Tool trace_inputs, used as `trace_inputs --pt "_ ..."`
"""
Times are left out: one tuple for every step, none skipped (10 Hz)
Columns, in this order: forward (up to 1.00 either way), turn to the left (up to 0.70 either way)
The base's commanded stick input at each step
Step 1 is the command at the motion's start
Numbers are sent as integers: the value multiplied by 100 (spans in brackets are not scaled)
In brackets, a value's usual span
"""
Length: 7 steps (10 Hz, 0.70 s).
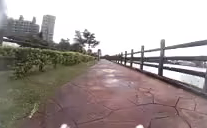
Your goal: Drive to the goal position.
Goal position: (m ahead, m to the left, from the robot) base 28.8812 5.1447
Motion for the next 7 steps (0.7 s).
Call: trace_inputs --pt "85 1" --pt "85 1" --pt "85 1" --pt "85 0" --pt "85 -5" --pt "85 -15" --pt "85 -26"
